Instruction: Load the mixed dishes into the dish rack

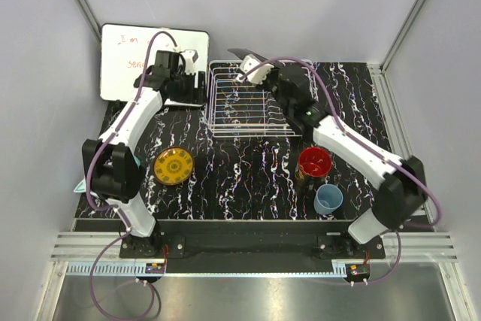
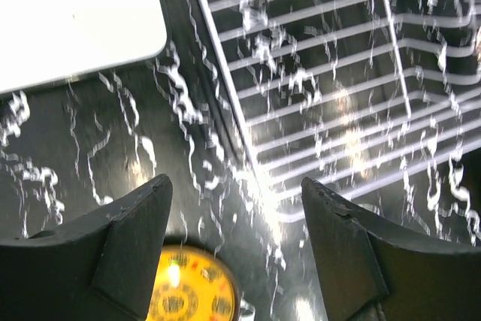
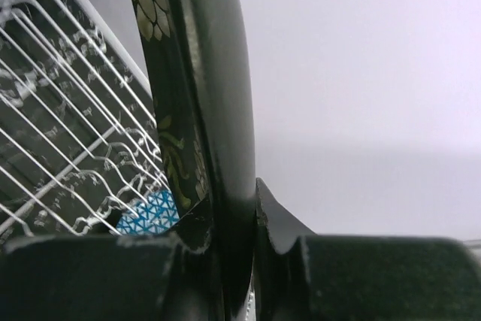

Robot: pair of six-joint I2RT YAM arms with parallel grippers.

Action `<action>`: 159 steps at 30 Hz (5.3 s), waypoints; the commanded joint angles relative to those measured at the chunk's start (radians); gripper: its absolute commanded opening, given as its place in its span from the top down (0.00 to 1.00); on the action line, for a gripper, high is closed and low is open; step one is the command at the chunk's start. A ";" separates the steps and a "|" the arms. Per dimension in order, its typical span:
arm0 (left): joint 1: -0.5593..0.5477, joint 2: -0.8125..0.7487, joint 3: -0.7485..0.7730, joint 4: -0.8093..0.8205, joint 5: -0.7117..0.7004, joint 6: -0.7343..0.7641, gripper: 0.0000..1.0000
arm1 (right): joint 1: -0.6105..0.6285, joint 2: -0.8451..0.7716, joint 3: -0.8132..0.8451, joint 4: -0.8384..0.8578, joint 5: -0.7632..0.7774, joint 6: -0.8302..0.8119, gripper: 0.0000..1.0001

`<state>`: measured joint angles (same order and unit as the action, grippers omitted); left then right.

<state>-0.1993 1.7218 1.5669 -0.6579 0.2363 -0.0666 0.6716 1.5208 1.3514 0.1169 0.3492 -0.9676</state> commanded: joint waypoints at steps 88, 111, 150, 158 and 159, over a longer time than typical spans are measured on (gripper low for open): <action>-0.109 0.047 -0.281 0.199 -0.057 0.364 0.56 | -0.274 0.389 0.129 0.188 -0.295 -0.336 1.00; -0.107 0.059 -0.246 0.187 -0.058 0.372 0.48 | -0.273 0.480 0.061 0.227 -0.346 -0.327 0.71; -0.005 -0.504 -0.412 -0.115 -0.120 0.552 0.01 | 0.160 0.009 0.265 -0.651 0.145 0.728 0.00; 0.178 -0.666 -0.760 -0.103 -0.107 0.692 0.03 | 0.160 -0.099 0.078 -0.668 -0.165 1.109 0.00; 0.185 -0.648 -0.777 -0.083 -0.109 0.692 0.03 | 0.160 -0.114 0.057 -0.662 -0.165 1.125 0.00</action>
<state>-0.0494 1.0603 0.8745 -0.7780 0.1265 0.5545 0.8383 1.4616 1.4872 -0.4896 0.2909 -0.0555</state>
